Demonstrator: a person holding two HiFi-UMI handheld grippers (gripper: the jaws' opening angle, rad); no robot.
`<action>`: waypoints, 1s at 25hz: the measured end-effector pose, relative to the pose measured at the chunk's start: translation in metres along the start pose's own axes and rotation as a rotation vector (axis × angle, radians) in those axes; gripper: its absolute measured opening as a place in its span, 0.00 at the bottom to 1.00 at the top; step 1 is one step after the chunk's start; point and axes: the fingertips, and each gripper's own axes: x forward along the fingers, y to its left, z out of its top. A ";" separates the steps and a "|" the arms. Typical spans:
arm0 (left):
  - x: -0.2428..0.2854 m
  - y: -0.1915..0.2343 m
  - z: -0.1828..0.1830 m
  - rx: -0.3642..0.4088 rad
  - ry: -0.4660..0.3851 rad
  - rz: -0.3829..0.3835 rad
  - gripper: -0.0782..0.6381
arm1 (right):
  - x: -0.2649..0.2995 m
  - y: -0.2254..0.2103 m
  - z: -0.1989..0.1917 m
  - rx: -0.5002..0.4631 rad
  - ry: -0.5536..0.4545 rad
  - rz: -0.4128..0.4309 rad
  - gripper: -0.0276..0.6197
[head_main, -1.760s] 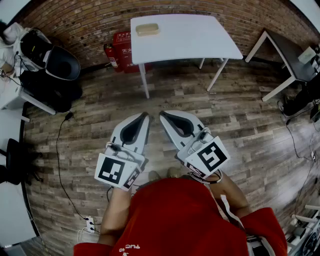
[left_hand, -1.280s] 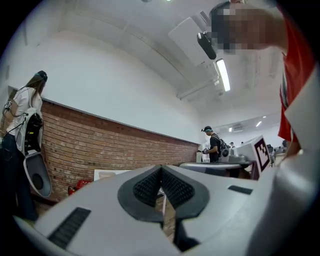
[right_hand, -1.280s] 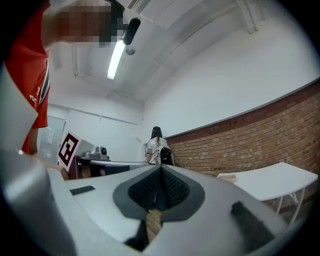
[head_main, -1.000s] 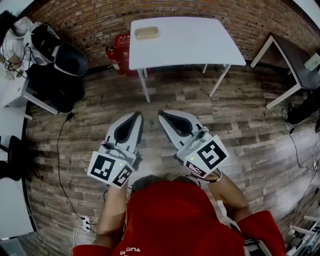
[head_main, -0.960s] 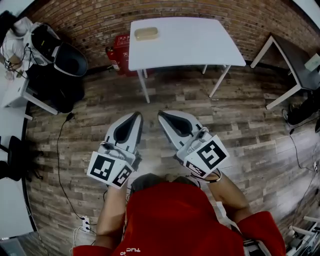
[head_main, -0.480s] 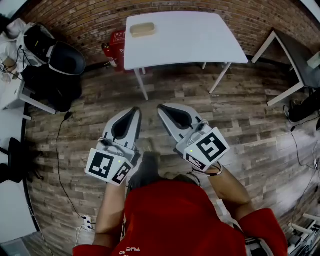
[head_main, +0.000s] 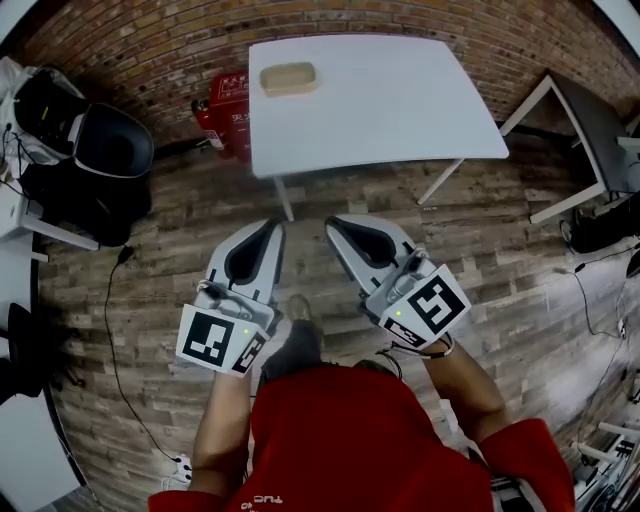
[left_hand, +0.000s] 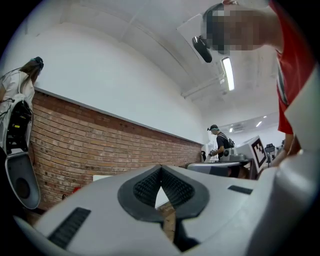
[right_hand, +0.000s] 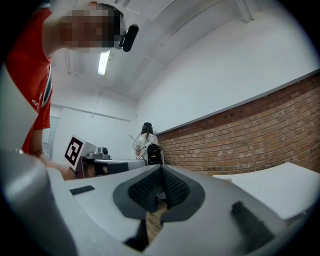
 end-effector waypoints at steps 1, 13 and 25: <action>0.007 0.016 0.001 -0.003 0.001 -0.005 0.13 | 0.014 -0.008 0.001 0.002 -0.002 -0.007 0.09; 0.075 0.145 0.003 0.015 0.020 -0.075 0.13 | 0.131 -0.083 -0.004 0.001 0.023 -0.113 0.09; 0.119 0.192 -0.011 -0.014 0.032 -0.108 0.13 | 0.172 -0.134 -0.017 0.007 0.053 -0.145 0.09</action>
